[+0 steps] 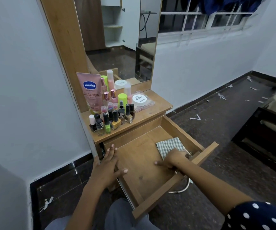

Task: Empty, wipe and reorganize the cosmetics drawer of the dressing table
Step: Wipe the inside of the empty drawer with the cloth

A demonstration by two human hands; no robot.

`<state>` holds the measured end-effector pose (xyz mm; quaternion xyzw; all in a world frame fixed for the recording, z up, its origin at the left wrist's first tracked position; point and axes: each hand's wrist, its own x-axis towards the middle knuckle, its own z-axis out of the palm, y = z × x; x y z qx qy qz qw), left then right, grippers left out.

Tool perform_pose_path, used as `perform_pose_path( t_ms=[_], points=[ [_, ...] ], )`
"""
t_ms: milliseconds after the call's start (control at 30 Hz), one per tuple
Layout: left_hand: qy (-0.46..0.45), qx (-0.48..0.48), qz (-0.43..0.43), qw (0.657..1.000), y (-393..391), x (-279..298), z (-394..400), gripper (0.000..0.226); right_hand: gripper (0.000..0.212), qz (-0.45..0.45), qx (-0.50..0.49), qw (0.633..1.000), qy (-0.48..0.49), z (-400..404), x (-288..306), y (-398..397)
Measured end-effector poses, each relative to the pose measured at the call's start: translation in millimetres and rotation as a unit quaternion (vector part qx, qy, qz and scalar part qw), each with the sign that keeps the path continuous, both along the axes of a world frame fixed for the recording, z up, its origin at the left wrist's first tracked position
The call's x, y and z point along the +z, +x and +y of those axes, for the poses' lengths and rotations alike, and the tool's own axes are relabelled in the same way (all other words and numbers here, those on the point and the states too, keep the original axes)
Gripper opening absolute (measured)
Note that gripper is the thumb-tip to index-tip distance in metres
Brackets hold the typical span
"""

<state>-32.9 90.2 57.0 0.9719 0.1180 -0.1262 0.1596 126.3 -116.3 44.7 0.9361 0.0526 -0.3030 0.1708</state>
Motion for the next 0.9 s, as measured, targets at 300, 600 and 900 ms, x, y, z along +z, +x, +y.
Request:
perform_pose_path(
  t_ms=[300, 600, 900],
  points=[
    [-0.003, 0.002, 0.001, 1.0, -1, -1, 0, 0.089, 0.074, -0.02, -0.012, 0.995, 0.098, 9, -8, 4],
    [-0.009, 0.001, 0.0, 1.0, 0, -3, 1, 0.09, 0.034, -0.033, 0.109, 0.985, 0.133, 0, -8, -4],
    [0.026, -0.007, 0.004, 1.0, 1, 9, -3, 0.088, 0.022, -0.073, 0.033, 0.946, 0.314, -41, 53, 4]
  ],
)
